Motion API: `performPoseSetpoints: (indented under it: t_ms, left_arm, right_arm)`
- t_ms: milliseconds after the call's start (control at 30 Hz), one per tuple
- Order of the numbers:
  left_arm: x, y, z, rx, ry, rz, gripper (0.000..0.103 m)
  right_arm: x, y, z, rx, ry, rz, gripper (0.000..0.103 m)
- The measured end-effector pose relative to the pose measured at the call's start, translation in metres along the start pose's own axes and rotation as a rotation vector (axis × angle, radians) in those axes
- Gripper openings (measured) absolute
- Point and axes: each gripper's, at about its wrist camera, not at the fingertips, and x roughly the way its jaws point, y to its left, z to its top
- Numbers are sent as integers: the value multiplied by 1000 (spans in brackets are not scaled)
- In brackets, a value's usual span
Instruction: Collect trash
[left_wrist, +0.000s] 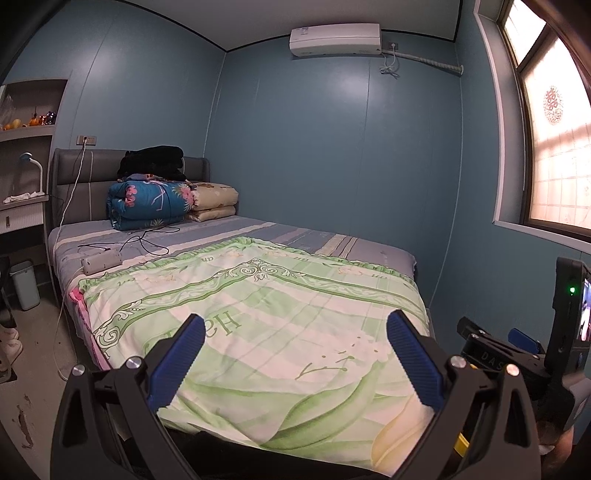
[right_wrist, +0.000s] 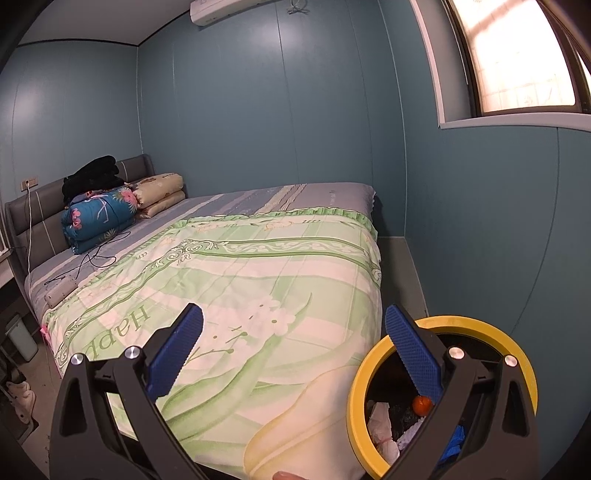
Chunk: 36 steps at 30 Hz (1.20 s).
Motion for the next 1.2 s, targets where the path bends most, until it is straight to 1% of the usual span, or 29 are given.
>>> performPoseSetpoints:
  t_ms: [433, 1200]
  left_arm:
    - [-2, 0, 0, -1, -13, 0, 95]
    - [0, -4, 0, 1, -7, -3, 95]
  right_arm:
    - [2, -4, 0, 15, 14, -1, 95]
    - [6, -7, -4, 31, 43, -12, 95]
